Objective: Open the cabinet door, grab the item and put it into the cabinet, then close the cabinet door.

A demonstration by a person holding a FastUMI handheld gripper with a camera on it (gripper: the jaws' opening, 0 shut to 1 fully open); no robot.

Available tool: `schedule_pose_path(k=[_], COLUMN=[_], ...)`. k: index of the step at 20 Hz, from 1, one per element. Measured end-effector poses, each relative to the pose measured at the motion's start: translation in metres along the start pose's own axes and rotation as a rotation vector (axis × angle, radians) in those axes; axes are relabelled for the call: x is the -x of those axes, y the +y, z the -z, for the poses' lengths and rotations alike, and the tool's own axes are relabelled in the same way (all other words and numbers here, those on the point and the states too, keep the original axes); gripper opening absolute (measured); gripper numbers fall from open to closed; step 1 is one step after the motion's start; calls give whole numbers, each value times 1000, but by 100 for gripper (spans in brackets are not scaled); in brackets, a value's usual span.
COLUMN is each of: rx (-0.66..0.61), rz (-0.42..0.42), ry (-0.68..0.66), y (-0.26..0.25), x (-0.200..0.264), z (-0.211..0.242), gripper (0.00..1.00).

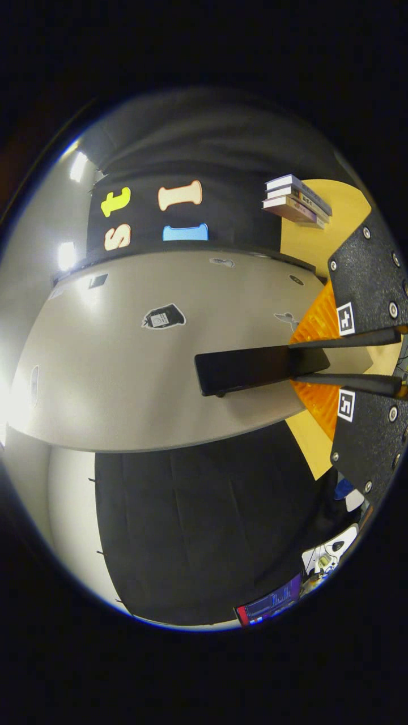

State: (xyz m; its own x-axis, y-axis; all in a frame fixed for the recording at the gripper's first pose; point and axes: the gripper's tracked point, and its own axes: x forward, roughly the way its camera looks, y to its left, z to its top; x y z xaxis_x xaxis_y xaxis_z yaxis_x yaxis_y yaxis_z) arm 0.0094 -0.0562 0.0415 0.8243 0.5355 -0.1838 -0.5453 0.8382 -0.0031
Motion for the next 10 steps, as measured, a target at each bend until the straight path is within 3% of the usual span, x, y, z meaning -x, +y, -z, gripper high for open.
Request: schedule_pose_path(k=[5, 10], rx=[58, -47], rz=[164, 314], ry=[-17, -44], y=[-39, -78], x=[18, 31], z=[-1, 2], gripper=[20, 18])
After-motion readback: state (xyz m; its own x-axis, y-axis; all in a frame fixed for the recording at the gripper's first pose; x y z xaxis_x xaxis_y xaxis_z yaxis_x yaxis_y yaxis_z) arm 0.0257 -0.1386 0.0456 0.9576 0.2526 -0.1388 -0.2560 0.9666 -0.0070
